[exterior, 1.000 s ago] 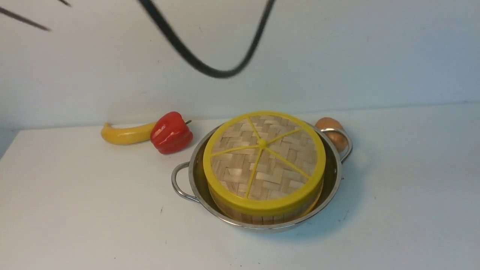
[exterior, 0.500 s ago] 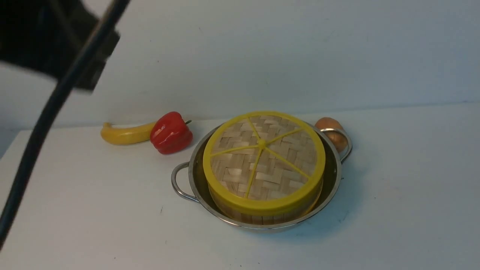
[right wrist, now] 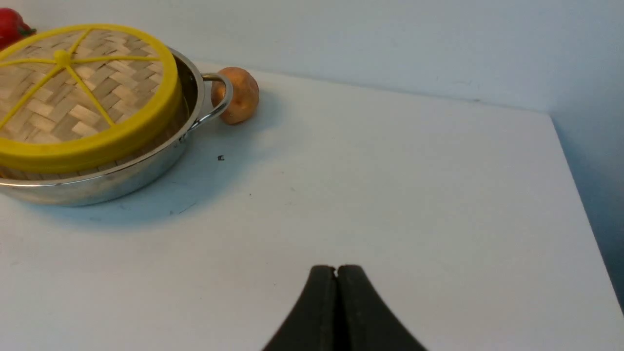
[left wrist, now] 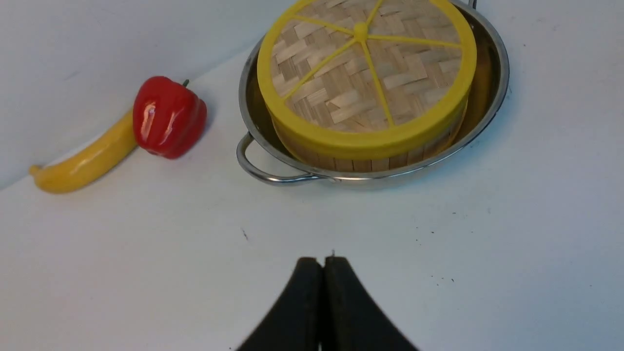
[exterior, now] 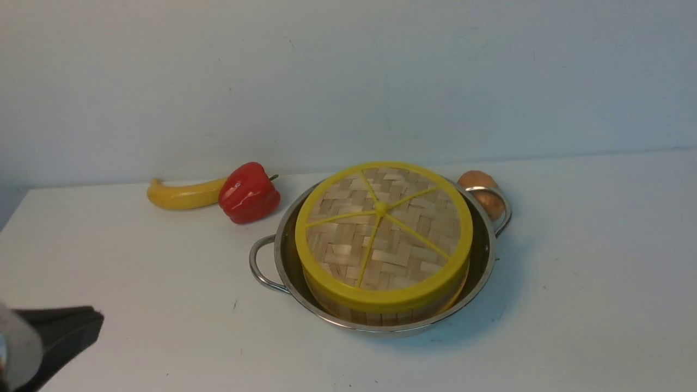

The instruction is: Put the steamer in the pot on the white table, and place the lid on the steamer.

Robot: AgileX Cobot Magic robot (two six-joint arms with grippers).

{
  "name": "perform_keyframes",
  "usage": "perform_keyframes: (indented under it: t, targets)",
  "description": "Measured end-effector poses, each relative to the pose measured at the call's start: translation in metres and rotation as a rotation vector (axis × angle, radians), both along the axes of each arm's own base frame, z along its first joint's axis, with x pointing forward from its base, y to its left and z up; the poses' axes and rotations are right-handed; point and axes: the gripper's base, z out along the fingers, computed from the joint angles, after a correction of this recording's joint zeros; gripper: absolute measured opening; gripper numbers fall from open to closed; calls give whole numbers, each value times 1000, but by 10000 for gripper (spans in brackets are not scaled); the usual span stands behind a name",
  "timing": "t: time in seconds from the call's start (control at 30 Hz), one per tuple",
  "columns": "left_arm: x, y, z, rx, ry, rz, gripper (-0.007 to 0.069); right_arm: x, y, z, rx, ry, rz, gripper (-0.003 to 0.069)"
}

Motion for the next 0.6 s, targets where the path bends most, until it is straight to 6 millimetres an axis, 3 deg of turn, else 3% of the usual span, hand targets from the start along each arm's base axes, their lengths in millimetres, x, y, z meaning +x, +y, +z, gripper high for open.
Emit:
perform_keyframes:
  t: [0.23, 0.6]
  targets:
    - [-22, 13, -11, -86, -96, 8, -20, -5, 0, -15, 15, 3, 8, -1]
    - [-25, 14, -10, -112, -112, 7, 10, -5, 0, -16, 19, 7, 13, 22]
